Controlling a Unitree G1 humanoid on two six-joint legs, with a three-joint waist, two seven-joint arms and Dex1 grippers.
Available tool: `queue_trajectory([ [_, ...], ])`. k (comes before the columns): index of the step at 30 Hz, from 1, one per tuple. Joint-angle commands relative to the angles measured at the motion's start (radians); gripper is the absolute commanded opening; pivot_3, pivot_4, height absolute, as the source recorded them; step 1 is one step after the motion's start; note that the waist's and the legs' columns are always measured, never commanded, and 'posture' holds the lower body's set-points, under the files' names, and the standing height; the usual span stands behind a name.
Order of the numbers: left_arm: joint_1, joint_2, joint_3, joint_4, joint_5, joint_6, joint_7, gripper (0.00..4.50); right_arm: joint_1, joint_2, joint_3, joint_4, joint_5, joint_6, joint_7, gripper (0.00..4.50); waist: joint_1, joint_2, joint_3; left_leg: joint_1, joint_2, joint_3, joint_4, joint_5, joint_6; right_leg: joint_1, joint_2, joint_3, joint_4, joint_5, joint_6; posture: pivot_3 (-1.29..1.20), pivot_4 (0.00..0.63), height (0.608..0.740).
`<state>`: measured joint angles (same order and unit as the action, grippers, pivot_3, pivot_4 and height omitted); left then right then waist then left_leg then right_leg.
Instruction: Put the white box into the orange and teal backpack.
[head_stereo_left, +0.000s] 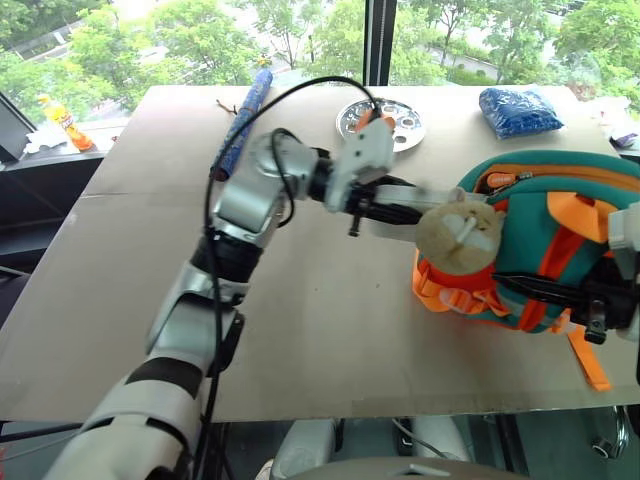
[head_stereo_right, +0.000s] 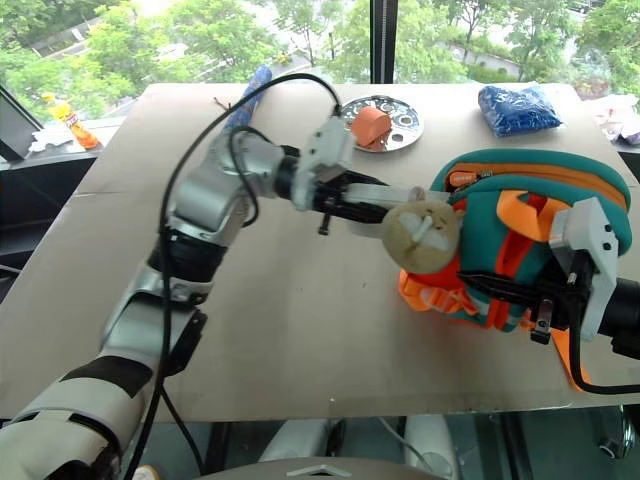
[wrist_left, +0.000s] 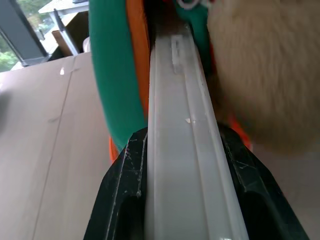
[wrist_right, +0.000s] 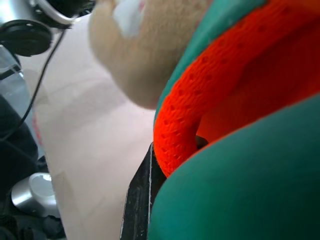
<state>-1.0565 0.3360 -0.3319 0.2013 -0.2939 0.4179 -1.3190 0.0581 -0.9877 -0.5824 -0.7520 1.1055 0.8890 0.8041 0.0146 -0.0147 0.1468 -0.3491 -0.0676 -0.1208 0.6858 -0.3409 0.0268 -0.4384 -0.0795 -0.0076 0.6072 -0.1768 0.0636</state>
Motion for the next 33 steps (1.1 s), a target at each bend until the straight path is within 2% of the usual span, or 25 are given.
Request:
queue_trajectory([
  [1,-0.053,-0.060,-0.055,-0.090,0.018,0.101,0.053,1.00,-0.045,0.007,0.042,-0.018,0.002,-0.041,-0.036,0.05,-0.004,0.000,0.000,0.001,0.000,0.000,0.000,0.000,0.000,0.000,0.000,0.001,0.000,0.000,0.000,0.00,0.150,0.731],
  [4,-0.120,-0.116,-0.104,-0.062,0.079,0.155,0.113,1.00,-0.074,0.027,0.086,-0.010,-0.007,-0.057,-0.063,0.05,-0.001,0.000,0.000,0.001,0.001,0.000,-0.001,0.000,0.000,0.000,0.001,0.001,0.001,0.000,0.000,0.00,0.150,0.731],
  [9,-0.186,-0.272,-0.144,0.064,0.117,0.113,0.141,1.00,-0.056,0.071,0.107,-0.028,-0.011,-0.072,-0.118,0.05,0.006,-0.001,0.001,0.001,0.000,0.000,0.000,0.000,0.000,0.001,0.001,0.001,0.000,0.000,0.000,0.00,0.150,0.731],
  [11,-0.169,-0.328,-0.189,0.132,0.179,0.030,0.177,1.00,-0.024,0.089,0.089,-0.052,-0.006,-0.074,-0.144,0.05,0.006,-0.001,0.001,0.001,0.000,0.000,0.000,0.000,0.000,0.001,0.001,0.001,0.000,0.000,0.000,0.00,0.150,0.731],
  [13,-0.137,-0.376,-0.188,0.179,0.191,0.013,0.205,2.08,0.011,0.102,0.071,-0.074,-0.003,-0.076,-0.167,0.00,0.012,-0.001,0.000,0.002,0.000,0.000,0.000,0.000,0.000,0.001,0.000,0.001,0.000,0.000,0.000,0.00,0.150,0.731],
  [16,-0.099,-0.397,-0.161,0.213,0.195,-0.021,0.218,3.13,0.059,0.117,0.041,-0.094,0.007,-0.086,-0.196,0.00,0.022,-0.001,0.000,0.003,0.000,0.000,0.000,0.000,0.000,0.003,0.000,0.001,0.000,0.000,0.001,0.00,0.150,0.731],
  [19,-0.109,-0.351,-0.010,0.179,0.082,0.075,0.178,4.24,0.118,0.135,-0.011,-0.109,0.011,-0.098,-0.212,0.00,0.023,0.000,0.000,0.004,0.000,0.000,0.001,0.000,0.000,0.003,0.000,0.001,0.001,0.000,0.001,0.00,0.150,0.731],
  [20,-0.120,-0.307,0.043,0.169,0.036,0.126,0.140,4.43,0.139,0.139,-0.028,-0.110,0.007,-0.101,-0.213,0.00,0.023,0.000,0.000,0.004,0.000,0.000,0.001,0.000,0.000,0.003,0.000,0.001,0.001,0.000,0.001,0.00,0.150,0.731],
  [24,-0.142,-0.163,0.146,0.148,-0.087,0.303,0.038,4.43,0.188,0.144,-0.066,-0.108,0.012,-0.119,-0.211,0.00,-0.005,0.000,0.001,0.005,0.001,0.000,0.000,0.000,0.000,0.002,0.002,0.002,0.002,0.000,0.001,0.00,0.150,0.731],
  [27,-0.145,-0.067,0.197,0.171,-0.146,0.409,-0.006,4.43,0.209,0.144,-0.080,-0.101,0.016,-0.132,-0.207,0.00,-0.004,0.000,0.001,0.005,0.001,0.000,0.000,0.000,0.000,0.002,0.003,0.002,0.002,0.000,0.001,0.00,0.150,0.731],
  [31,-0.153,-0.015,0.248,0.189,-0.216,0.534,-0.006,4.43,0.230,0.140,-0.085,-0.089,0.008,-0.144,-0.196,0.00,0.003,0.000,0.001,0.004,0.001,-0.001,0.001,0.000,0.000,0.003,0.002,0.002,0.002,0.000,0.001,0.00,0.150,0.731],
  [33,-0.155,0.026,0.336,0.210,-0.313,0.677,-0.020,4.43,0.226,0.136,-0.075,-0.084,0.001,-0.147,-0.198,0.00,0.006,0.000,0.001,0.004,0.000,-0.002,0.001,0.000,0.000,0.003,0.002,0.001,0.001,0.000,0.001,0.00,0.150,0.731],
])
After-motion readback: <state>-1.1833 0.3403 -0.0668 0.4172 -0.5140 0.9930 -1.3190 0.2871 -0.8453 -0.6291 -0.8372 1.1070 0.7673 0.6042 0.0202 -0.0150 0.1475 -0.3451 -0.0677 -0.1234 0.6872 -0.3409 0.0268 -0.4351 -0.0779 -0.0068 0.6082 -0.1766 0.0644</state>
